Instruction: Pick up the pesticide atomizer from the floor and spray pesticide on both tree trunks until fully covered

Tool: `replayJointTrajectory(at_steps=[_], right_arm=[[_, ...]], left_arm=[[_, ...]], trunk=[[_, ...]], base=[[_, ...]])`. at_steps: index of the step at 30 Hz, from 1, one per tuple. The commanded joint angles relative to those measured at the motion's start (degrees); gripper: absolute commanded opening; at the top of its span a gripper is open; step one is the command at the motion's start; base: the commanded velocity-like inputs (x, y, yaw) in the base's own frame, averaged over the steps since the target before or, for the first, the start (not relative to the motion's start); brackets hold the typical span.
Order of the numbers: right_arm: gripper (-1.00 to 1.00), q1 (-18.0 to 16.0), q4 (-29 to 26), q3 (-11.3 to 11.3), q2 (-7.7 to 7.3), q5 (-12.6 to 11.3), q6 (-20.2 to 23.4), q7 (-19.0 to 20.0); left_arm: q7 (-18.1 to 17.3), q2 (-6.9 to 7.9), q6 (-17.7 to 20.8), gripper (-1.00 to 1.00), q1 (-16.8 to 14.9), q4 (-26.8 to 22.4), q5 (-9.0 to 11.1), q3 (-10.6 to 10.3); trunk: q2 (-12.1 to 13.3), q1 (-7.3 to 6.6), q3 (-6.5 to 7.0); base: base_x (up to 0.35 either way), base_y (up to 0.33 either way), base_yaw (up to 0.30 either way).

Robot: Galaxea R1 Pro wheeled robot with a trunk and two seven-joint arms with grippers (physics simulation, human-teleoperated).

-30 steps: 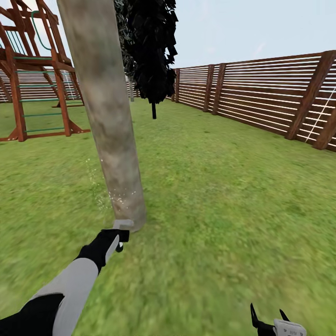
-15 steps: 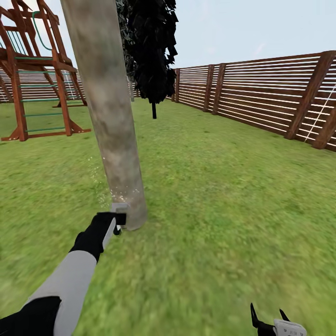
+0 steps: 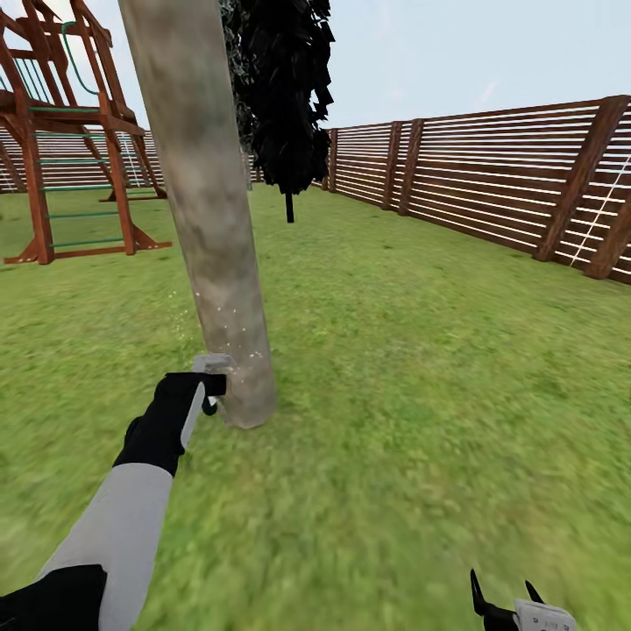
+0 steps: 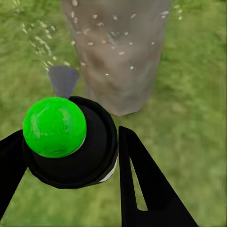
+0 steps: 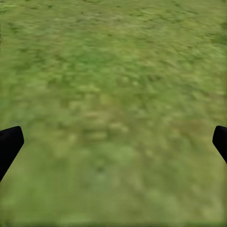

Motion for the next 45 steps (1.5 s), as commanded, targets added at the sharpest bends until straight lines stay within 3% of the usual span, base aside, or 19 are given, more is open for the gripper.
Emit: replayJointTrajectory(at_steps=[1,3,6,10,13,17,19,22,25,28,29,35,38,43,45], right_arm=[[1.00,0.0,0.0,0.0,-0.01,0.0,0.0,0.0],[1.00,0.0,0.0,0.0,0.01,0.0,0.0,0.0],[1.00,0.0,0.0,0.0,-0.01,0.0,0.0,0.0],[1.00,0.0,0.0,0.0,-0.01,0.0,0.0,0.0],[1.00,0.0,0.0,0.0,-0.01,0.0,0.0,0.0],[1.00,0.0,0.0,0.0,-0.01,0.0,0.0,0.0],[1.00,0.0,0.0,0.0,0.01,0.0,0.0,0.0],[1.00,0.0,0.0,0.0,-0.01,0.0,0.0,0.0],[1.00,0.0,0.0,0.0,-0.01,0.0,0.0,0.0],[1.00,0.0,0.0,0.0,0.01,0.0,0.0,0.0],[1.00,0.0,0.0,0.0,-0.01,0.0,0.0,0.0],[1.00,0.0,0.0,0.0,-0.01,0.0,0.0,0.0],[1.00,0.0,0.0,0.0,0.02,0.0,0.0,0.0],[1.00,0.0,0.0,0.0,0.02,0.0,0.1,0.0],[1.00,0.0,0.0,0.0,0.01,0.0,0.1,0.0]], left_arm=[[0.0,0.24,0.1,-1.00,0.1,-0.3,0.2,0.2],[0.0,-0.16,0.2,-1.00,0.1,-0.7,0.2,-0.1],[0.0,-2.49,0.5,-1.00,-0.4,-0.8,0.2,-0.2],[0.0,-2.01,0.7,-1.00,-0.4,-1.7,0.2,0.1],[0.0,-1.32,6.0,-1.00,-0.4,-5.1,0.3,0.2],[-0.2,-2.07,7.9,-1.00,-0.4,-7.2,0.3,-0.2],[-3.2,-2.59,8.0,-1.00,-0.4,-7.4,0.4,-0.6],[-4.8,-1.94,8.2,-1.00,-0.4,-8.3,0.3,-0.9],[-5.0,1.11,8.3,-1.00,0.0,-8.6,0.2,-0.8],[-6.0,2.87,10.1,-1.00,0.3,-8.7,0.3,-1.0],[-6.2,2.69,11.8,-1.00,0.3,-8.7,0.3,-1.2],[-6.3,2.17,12.9,-1.00,0.0,-8.9,0.3,-1.2],[-6.3,1.30,13.6,-1.00,-2.3,-9.7,0.4,-3.5],[-6.3,2.23,14.2,-1.00,-2.9,-10.0,0.5,-3.2],[-6.3,1.95,14.3,-1.00,-3.0,-11.3,0.5,-3.2]], trunk=[[0.0,0.00,0.00],[0.0,0.00,0.00],[0.0,0.00,0.00],[0.0,0.00,0.00],[0.0,0.00,0.00],[0.0,0.00,0.00],[0.0,0.00,0.00],[0.0,0.00,0.00],[0.0,0.00,0.00],[0.0,0.00,0.00],[0.0,0.00,0.00],[0.0,0.00,0.00],[0.0,0.00,0.00],[0.0,0.00,0.00],[0.0,0.00,0.00]], base=[[0.000,0.000,0.000],[0.000,0.000,0.000],[0.000,0.000,0.000],[0.000,0.000,0.000],[0.000,0.000,0.000],[0.000,0.000,0.000],[0.000,0.000,0.000],[0.000,0.000,0.000],[0.000,0.000,0.000],[0.000,0.000,0.000],[0.000,0.000,0.000],[-0.090,0.000,0.000],[-0.004,0.000,0.000],[0.000,0.000,0.000],[0.000,0.000,0.000]])
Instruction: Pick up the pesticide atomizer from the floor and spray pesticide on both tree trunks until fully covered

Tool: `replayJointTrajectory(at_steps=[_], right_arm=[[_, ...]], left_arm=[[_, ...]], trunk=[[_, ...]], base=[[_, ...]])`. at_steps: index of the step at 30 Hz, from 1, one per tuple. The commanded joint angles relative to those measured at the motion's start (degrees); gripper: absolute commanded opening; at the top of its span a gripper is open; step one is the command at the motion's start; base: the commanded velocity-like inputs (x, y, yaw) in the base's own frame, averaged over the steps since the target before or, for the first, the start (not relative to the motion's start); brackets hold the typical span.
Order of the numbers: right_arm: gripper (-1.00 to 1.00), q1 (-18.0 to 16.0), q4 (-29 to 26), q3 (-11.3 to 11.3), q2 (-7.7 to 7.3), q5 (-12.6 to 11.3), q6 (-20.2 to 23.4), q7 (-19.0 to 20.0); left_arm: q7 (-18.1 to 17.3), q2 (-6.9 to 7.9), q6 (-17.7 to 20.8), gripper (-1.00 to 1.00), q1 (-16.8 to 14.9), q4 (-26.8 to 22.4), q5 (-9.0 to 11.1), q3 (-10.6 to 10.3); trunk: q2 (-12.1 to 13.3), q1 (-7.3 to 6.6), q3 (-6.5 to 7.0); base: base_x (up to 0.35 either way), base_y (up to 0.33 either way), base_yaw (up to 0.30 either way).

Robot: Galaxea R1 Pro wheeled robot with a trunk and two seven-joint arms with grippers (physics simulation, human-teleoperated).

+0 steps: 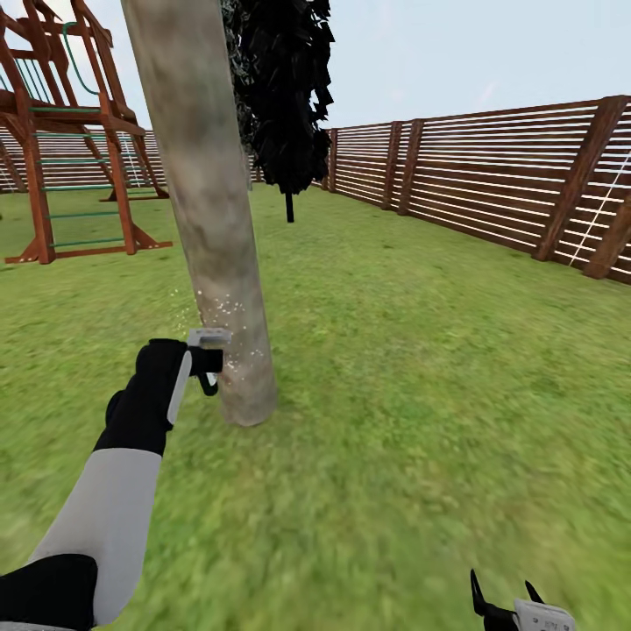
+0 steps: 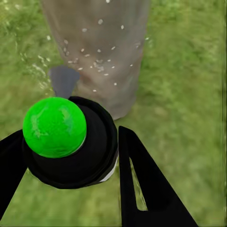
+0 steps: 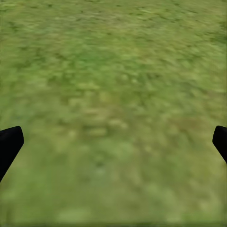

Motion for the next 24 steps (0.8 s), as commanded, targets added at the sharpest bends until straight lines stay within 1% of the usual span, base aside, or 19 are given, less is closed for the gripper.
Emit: replayJointTrajectory(at_steps=[1,3,4,7,8,9,10,12,13,14,15,16,17,18,20,21,22,23,24], right_arm=[[1.00,0.0,0.0,0.0,0.01,0.0,0.0,0.0],[1.00,0.0,0.0,0.0,0.00,0.0,-0.1,0.0],[1.00,0.0,0.0,0.0,-0.01,0.0,-0.1,0.0],[1.00,0.0,0.0,0.0,-0.01,0.0,-0.1,0.0],[1.00,0.0,0.0,0.0,-0.02,0.0,-0.1,0.0],[1.00,0.0,0.0,0.0,0.00,0.0,0.0,0.0],[1.00,0.0,0.0,0.0,-0.01,0.0,0.0,0.0],[1.00,0.0,0.0,0.0,0.05,0.0,0.0,0.0],[1.00,0.0,0.0,0.0,0.06,0.0,0.0,0.0],[1.00,0.0,0.0,0.0,0.05,0.0,0.0,0.0],[1.00,0.0,0.0,0.0,0.06,0.0,0.0,0.0],[1.00,0.0,0.0,0.0,0.06,0.1,0.0,0.0],[1.00,0.0,0.0,0.0,0.06,0.1,0.0,0.0],[1.00,0.0,0.0,0.0,0.06,0.1,0.1,0.0],[1.00,0.0,0.1,0.0,0.06,0.1,0.2,0.0],[1.00,0.0,0.1,0.0,0.06,0.1,0.2,0.0],[1.00,0.0,0.1,0.1,0.11,0.1,0.2,0.1],[1.00,0.0,0.0,0.1,0.14,0.1,0.2,0.1],[1.00,0.0,0.0,0.1,0.15,0.1,0.2,0.1]], left_arm=[[0.0,-0.33,0.0,-1.00,-0.1,-0.6,-0.2,-0.1],[0.0,-0.69,0.1,-1.00,-0.1,-1.4,-0.2,-0.3],[0.0,-0.43,0.1,-1.00,0.0,-1.5,-0.2,-0.3],[0.0,0.91,0.1,-1.00,0.4,-1.5,-0.3,0.3],[0.0,1.88,0.1,-1.00,0.7,-1.6,-0.3,0.3],[0.0,2.19,0.0,-1.00,0.9,-1.6,-0.3,0.2],[0.0,2.32,-0.3,-1.00,1.9,-1.6,-0.3,0.0],[0.1,1.96,-1.0,-1.00,5.5,-1.5,-0.3,-0.2],[0.3,1.75,-1.8,-1.00,7.7,-0.9,-0.3,-0.2],[0.5,1.67,-4.8,-1.00,9.4,-0.6,-0.3,-0.2],[0.7,1.68,-7.4,-1.00,10.3,-0.1,-0.3,-0.2],[1.0,1.64,-10.7,-1.00,11.2,2.1,-0.4,0.0],[1.2,1.63,-13.0,-1.00,11.6,4.8,-0.5,0.2],[2.1,1.60,-15.9,-1.00,11.7,8.3,-0.5,0.4],[5.4,1.50,-21.8,-1.00,11.8,13.1,-0.4,0.5],[6.5,1.47,-23.1,-1.00,11.8,14.4,-0.3,0.6],[7.5,1.46,-23.8,-1.00,11.8,15.4,0.2,0.6],[9.0,1.45,-24.6,-1.00,11.8,17.6,3.2,1.6],[10.1,1.44,-26.4,-1.00,11.8,20.0,5.3,2.1]], trunk=[[0.0,0.00,0.00],[0.0,0.00,0.00],[0.0,0.00,0.00],[0.0,0.00,0.00],[0.0,0.00,0.00],[0.0,0.00,0.00],[0.0,0.00,0.00],[0.0,0.00,0.00],[0.0,0.00,0.00],[0.0,0.00,0.00],[0.0,0.00,0.00],[0.0,0.00,0.00],[0.0,0.00,0.00],[0.0,0.00,0.00],[0.0,0.00,0.00],[0.0,0.00,0.00],[0.0,0.00,0.00],[0.0,0.00,0.00],[0.0,0.00,0.00]], base=[[0.000,0.000,0.000],[0.000,0.000,0.000],[0.000,0.000,0.000],[0.000,0.000,0.000],[0.000,0.000,0.000],[0.000,0.000,0.000],[0.000,0.000,0.000],[0.000,0.000,0.000],[0.000,0.000,0.000],[0.000,0.000,0.000],[0.000,0.000,0.000],[0.000,0.000,0.000],[0.000,0.000,0.000],[0.000,0.000,0.000],[0.000,0.000,0.000],[0.000,0.000,0.000],[0.000,0.000,0.000],[0.000,0.000,0.000],[0.000,0.000,0.000]])
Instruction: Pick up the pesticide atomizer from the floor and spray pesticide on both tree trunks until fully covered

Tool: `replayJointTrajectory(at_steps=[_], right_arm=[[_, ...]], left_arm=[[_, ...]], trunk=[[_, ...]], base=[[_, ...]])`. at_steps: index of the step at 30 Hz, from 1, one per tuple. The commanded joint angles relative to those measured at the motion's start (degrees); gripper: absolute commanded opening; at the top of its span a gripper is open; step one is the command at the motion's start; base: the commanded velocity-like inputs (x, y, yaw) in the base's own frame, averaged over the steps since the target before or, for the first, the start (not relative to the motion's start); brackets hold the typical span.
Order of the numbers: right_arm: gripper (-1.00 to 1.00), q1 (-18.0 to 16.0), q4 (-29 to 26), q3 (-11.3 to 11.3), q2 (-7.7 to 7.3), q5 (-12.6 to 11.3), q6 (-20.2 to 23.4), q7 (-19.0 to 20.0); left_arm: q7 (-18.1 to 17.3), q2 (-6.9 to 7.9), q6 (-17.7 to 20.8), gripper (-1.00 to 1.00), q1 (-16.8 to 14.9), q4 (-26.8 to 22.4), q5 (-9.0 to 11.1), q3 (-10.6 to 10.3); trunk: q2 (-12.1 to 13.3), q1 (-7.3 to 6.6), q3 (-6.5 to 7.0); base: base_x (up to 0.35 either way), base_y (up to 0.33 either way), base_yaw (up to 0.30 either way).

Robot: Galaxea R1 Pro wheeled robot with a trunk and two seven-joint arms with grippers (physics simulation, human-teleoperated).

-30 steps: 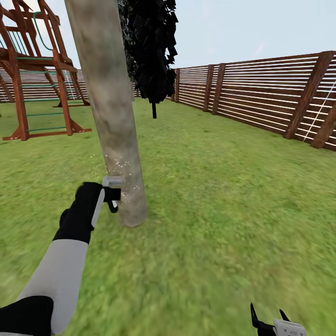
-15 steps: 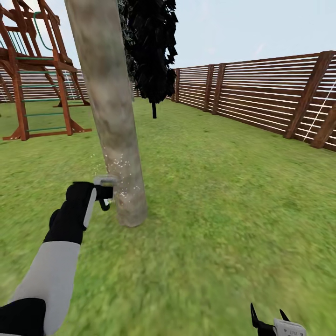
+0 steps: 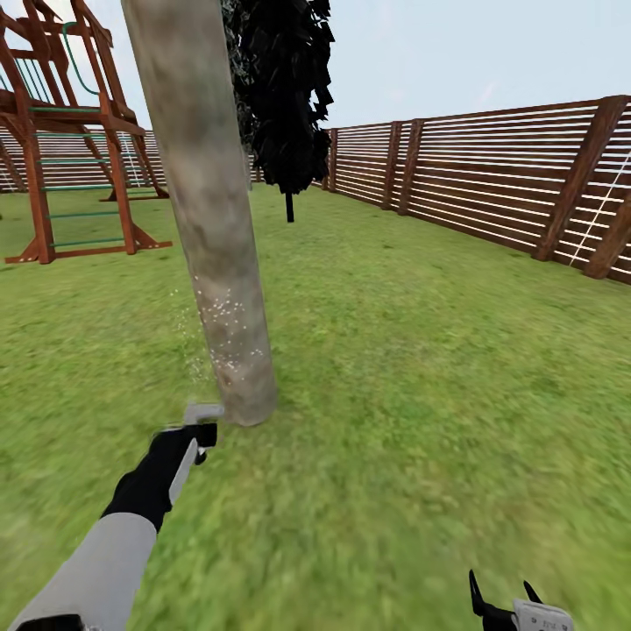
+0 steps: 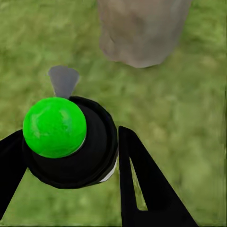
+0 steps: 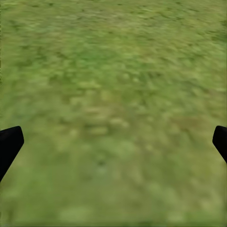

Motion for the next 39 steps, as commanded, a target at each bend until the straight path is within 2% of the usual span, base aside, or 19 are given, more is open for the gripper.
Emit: replayJointTrajectory(at_steps=[1,2,4,6,11,16,22,25,29,39], right_arm=[[1.00,0.0,0.0,0.0,0.00,0.0,0.0,0.0],[1.00,0.0,0.0,0.0,0.00,0.0,0.0,0.0],[1.00,0.0,0.0,0.0,0.00,0.0,0.0,0.0],[1.00,0.0,0.0,0.0,0.01,0.0,0.0,0.0],[1.00,0.0,0.0,0.0,0.01,0.0,0.0,0.0],[1.00,0.0,0.1,0.0,0.01,0.0,0.0,0.0],[1.00,0.0,0.0,0.0,0.01,0.0,0.0,0.0],[1.00,0.0,0.0,0.0,0.01,0.0,0.0,0.0],[1.00,0.0,0.1,0.0,0.01,0.0,0.0,0.0],[1.00,0.0,0.1,0.0,0.01,0.0,0.0,0.0]], left_arm=[[2.4,-0.01,-4.9,-1.00,0.0,4.5,1.3,0.4],[4.7,-0.01,-7.9,-1.00,0.0,7.6,1.8,0.4],[6.7,-0.01,-9.8,-1.00,0.0,10.7,2.0,0.4],[7.0,-0.01,-10.6,-1.00,0.7,12.2,2.1,0.4],[6.9,-0.06,-12.3,-1.00,1.9,12.6,2.2,0.2],[7.2,-1.18,-13.0,-1.00,2.1,12.6,2.2,0.2],[7.2,-1.17,-13.4,-1.00,2.1,12.7,2.2,0.3],[7.7,-1.23,-17.1,-1.00,2.2,13.9,2.1,0.2],[7.7,-1.37,-17.5,-1.00,2.2,14.3,2.1,0.1],[7.7,-1.68,-17.5,-1.00,2.2,14.3,2.1,0.1]], trunk=[[0.0,-0.01,0.01],[0.0,-0.01,0.01],[0.0,-0.01,0.01],[0.0,-0.01,0.01],[0.0,-0.01,0.01],[0.0,-0.01,0.01],[0.0,-0.01,0.01],[0.0,-0.01,0.01],[0.0,-0.01,0.01],[0.0,-0.01,0.01]], base=[[0.000,0.000,0.000],[0.000,0.000,0.000],[0.000,0.000,0.000],[0.000,0.000,0.000],[0.106,-0.126,0.000],[0.195,-0.213,0.000],[0.225,-0.205,0.000],[0.181,-0.225,0.000],[0.167,-0.232,0.010],[0.143,-0.243,0.226]])
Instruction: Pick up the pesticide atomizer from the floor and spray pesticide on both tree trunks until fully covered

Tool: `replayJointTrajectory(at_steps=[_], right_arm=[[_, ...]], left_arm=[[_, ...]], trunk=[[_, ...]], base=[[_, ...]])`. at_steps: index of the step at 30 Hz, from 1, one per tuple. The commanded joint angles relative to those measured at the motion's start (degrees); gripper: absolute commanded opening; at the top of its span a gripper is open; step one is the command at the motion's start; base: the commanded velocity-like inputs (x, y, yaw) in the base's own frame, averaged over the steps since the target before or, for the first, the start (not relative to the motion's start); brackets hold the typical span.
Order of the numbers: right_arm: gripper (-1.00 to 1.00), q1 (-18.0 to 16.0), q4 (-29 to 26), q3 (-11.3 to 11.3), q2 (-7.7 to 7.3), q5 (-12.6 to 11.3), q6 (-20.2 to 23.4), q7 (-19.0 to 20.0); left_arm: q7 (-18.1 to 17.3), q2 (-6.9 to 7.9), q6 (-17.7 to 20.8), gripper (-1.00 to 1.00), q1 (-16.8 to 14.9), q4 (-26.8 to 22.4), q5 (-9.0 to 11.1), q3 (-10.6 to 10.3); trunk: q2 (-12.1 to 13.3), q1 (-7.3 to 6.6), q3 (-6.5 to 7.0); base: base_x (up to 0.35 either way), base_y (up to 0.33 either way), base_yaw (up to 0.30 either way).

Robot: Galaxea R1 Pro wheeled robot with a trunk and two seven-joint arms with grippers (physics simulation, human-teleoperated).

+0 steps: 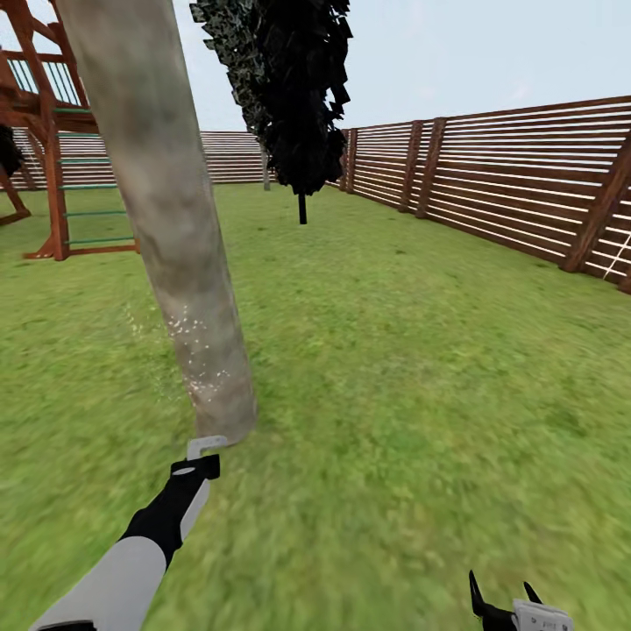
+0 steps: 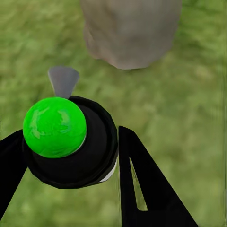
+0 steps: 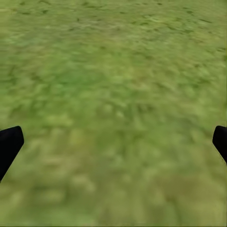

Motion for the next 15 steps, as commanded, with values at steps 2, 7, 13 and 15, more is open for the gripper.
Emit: replayJointTrajectory(at_steps=[2,7,13,15], right_arm=[[1.00,0.0,0.0,0.0,0.00,0.0,0.0,0.0],[1.00,0.0,0.0,0.0,0.00,0.0,0.0,0.0],[1.00,0.0,0.0,0.0,0.00,0.0,0.0,0.0],[1.00,0.0,0.0,0.0,0.00,0.0,0.0,0.0]], left_arm=[[0.0,-0.05,0.0,-1.00,0.0,0.0,0.0,0.0],[0.0,-0.09,0.0,-1.00,0.0,0.0,0.0,0.0],[0.0,-0.09,0.0,-1.00,0.0,0.0,0.0,0.0],[0.0,-0.09,0.0,-1.00,0.0,0.0,0.0,0.0]], trunk=[[0.0,0.00,0.00],[0.0,0.00,0.00],[0.0,0.00,0.00],[0.0,0.00,0.00]], base=[[0.108,-0.259,0.033],[0.018,-0.269,0.003],[0.000,-0.270,0.137],[0.000,-0.271,0.274]])
